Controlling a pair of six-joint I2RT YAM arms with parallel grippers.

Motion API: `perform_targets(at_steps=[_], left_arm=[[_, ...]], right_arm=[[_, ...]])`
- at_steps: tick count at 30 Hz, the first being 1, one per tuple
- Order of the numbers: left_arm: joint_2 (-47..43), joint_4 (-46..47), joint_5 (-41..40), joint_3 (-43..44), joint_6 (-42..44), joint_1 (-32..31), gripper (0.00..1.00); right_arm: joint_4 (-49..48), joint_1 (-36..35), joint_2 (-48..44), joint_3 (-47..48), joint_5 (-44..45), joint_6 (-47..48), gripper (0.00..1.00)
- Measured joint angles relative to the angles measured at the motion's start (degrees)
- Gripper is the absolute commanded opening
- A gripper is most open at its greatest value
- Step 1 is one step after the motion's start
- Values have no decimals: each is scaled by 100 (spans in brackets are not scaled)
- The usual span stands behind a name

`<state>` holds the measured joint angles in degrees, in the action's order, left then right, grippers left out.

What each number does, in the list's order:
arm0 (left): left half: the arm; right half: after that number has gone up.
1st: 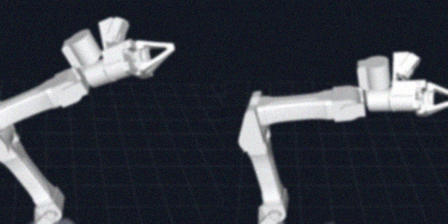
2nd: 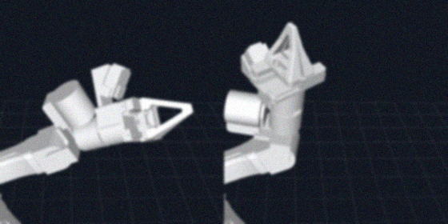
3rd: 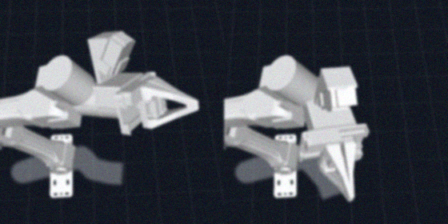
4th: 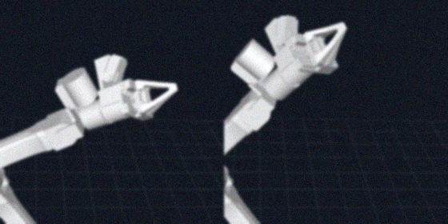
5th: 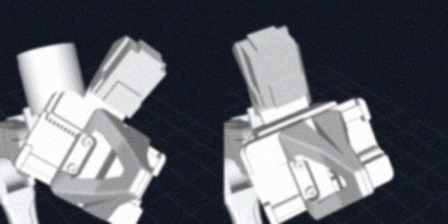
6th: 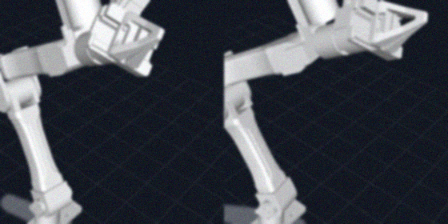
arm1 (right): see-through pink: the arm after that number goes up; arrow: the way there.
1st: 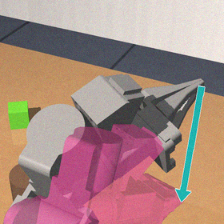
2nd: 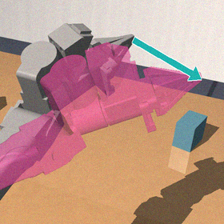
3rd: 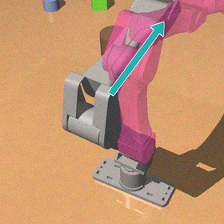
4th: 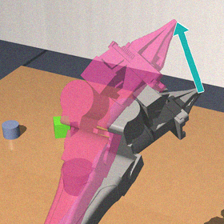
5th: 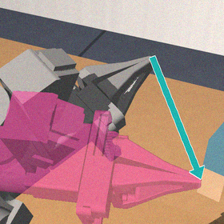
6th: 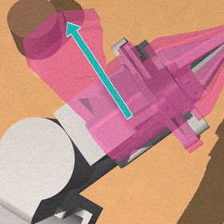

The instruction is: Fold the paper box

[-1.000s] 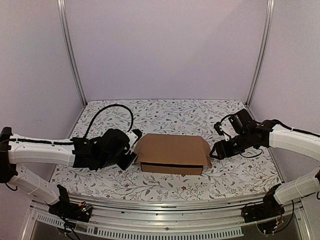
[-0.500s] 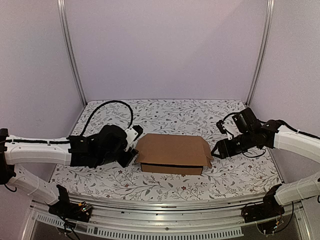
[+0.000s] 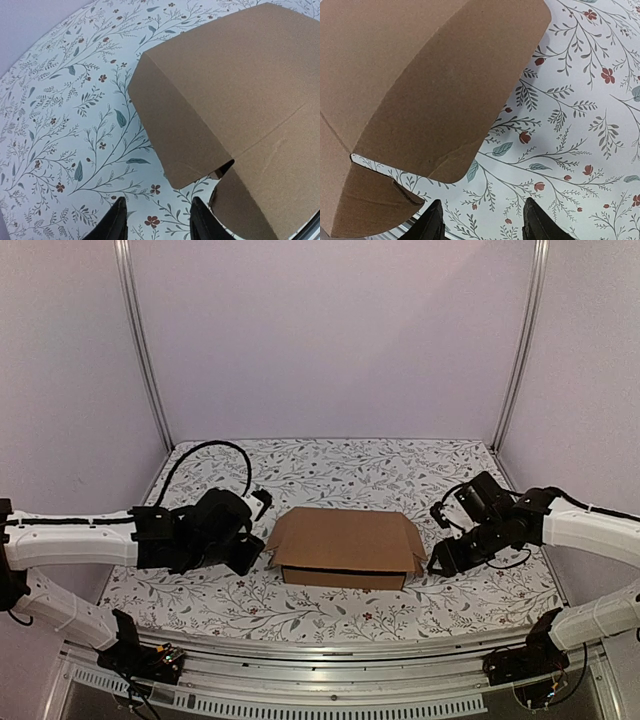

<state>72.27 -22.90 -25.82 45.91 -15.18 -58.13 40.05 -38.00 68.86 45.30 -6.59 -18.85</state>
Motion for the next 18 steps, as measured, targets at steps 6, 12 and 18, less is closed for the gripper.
perform_targets(at_steps=[6, 12, 18], left_arm=[[-179, -20, 328, -334, -260, 225, 41], [-199, 114, 656, -535, -439, 380, 40], [-210, 205, 831, -702, -529, 470, 40]], right_arm=[[-133, -278, 260, -55, 232, 9, 53], [-713, -365, 520, -264, 348, 7, 54], [-1268, -380, 538, -267, 306, -28, 54]])
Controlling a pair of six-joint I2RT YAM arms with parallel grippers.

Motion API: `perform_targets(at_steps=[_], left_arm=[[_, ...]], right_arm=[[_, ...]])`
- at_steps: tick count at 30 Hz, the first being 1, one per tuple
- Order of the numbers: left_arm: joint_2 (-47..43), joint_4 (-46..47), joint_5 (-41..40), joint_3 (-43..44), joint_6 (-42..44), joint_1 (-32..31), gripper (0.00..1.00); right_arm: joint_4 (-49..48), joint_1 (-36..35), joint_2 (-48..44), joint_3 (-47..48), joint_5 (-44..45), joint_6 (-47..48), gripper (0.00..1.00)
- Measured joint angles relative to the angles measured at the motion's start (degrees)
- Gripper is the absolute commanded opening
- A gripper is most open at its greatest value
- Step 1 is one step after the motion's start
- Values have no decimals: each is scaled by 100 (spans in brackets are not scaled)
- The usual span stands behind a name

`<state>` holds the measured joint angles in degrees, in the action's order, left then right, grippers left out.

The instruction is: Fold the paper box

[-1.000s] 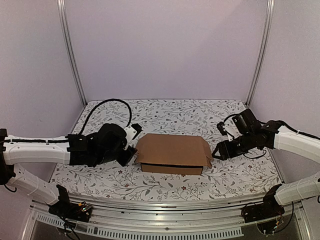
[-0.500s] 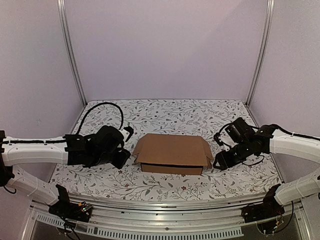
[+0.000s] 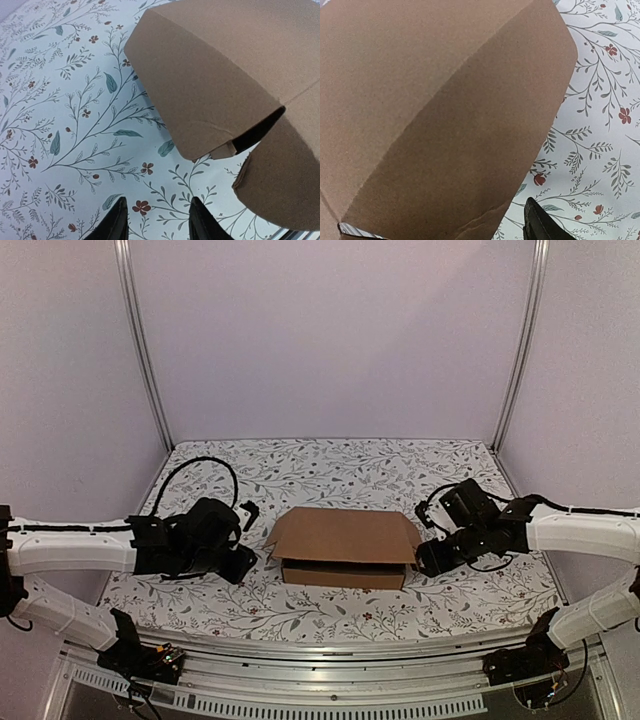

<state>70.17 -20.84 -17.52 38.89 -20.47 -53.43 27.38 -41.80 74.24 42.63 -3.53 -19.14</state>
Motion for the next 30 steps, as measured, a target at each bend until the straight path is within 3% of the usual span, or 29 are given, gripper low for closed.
perform_targets(at_steps=[18, 30], left_arm=[[-302, 638, 452, -118, 417, 350, 50], [-317, 1980, 544, -256, 1235, 789, 52]], right_arm=[[-457, -13, -439, 699, 22, -160, 55], [-490, -15, -326, 809, 17, -157, 55]])
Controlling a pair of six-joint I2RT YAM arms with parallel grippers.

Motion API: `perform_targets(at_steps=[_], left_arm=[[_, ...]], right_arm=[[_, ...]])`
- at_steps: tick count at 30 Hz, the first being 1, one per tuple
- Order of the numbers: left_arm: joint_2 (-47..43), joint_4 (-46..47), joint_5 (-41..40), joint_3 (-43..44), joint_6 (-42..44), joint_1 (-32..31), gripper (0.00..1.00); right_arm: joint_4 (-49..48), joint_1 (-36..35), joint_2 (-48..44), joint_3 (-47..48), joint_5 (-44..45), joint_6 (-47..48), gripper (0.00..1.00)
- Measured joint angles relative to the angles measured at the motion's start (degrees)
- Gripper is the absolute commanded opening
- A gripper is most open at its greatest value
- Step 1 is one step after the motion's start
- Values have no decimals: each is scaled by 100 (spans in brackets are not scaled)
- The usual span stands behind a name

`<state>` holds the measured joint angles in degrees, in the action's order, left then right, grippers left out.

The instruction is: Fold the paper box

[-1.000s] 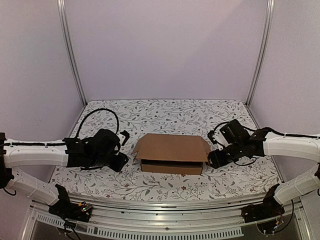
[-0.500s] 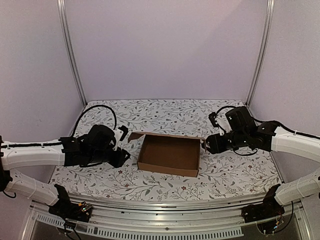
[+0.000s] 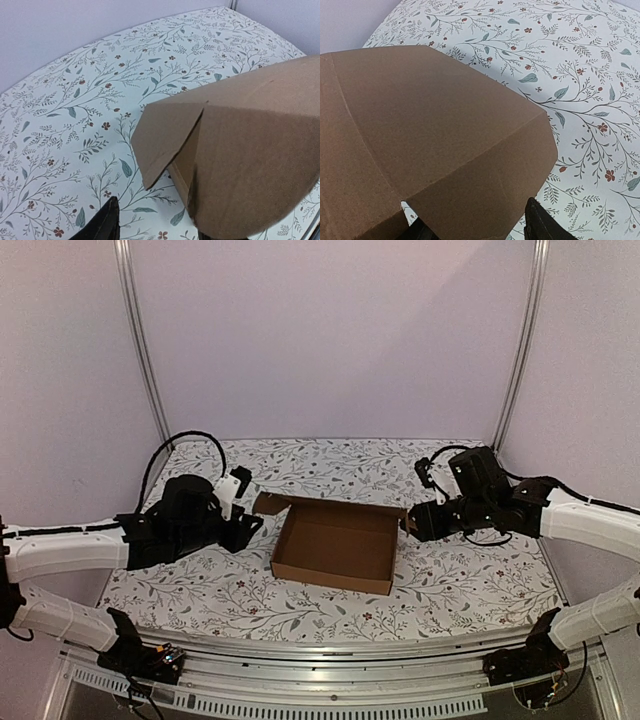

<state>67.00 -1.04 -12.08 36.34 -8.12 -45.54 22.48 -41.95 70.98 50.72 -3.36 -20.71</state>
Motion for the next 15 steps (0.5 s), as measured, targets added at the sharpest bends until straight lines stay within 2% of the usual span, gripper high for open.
perform_targets(at_steps=[6, 15], left_arm=[[0, 815, 374, -476, 358, 334, 55], [164, 1797, 804, -772, 822, 415, 54]], right_arm=[[11, 0, -11, 42, -11, 13, 55], [13, 0, -74, 50, -33, 50, 55]])
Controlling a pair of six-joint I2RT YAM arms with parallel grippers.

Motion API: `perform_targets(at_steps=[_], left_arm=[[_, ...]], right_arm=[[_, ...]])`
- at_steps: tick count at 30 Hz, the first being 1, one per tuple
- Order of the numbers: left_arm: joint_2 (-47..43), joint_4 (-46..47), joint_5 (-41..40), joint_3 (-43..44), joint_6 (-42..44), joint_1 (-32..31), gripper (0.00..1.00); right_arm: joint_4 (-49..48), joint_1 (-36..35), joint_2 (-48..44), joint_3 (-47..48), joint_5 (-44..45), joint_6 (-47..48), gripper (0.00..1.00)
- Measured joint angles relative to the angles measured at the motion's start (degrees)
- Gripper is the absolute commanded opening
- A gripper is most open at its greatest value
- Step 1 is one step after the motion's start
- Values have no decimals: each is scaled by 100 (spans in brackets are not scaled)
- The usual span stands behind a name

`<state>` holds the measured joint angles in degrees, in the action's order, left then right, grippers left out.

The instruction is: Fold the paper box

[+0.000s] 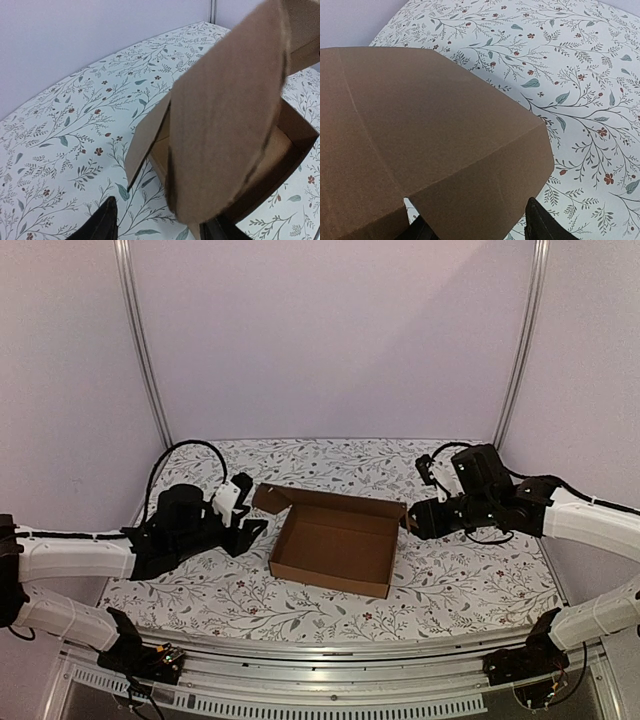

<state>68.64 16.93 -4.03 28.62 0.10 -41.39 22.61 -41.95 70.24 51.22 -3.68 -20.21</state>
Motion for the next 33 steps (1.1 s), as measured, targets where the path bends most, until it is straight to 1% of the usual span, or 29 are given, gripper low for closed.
perform_targets(at_steps=[7, 10, 13, 19, 25, 33], left_arm=[[151, 577, 24, -155, 323, 28, 52], [212, 984, -7, -302, 474, 50, 52], [348, 1410, -68, -501, 669, 57, 52], [699, 1880, -55, -522, 874, 195, 52], [981, 2529, 280, -522, 914, 479, 51], [1161, 2955, 970, -514, 876, 693, 45]], right_arm=[[0, 0, -79, 0, -15, 15, 55], [0, 0, -98, 0, -31, 17, 55], [0, 0, -114, 0, -63, 26, 55], [2, 0, -122, 0, -122, 92, 55], [7, 0, -195, 0, -142, 111, 56], [7, 0, -269, 0, -151, 127, 55]])
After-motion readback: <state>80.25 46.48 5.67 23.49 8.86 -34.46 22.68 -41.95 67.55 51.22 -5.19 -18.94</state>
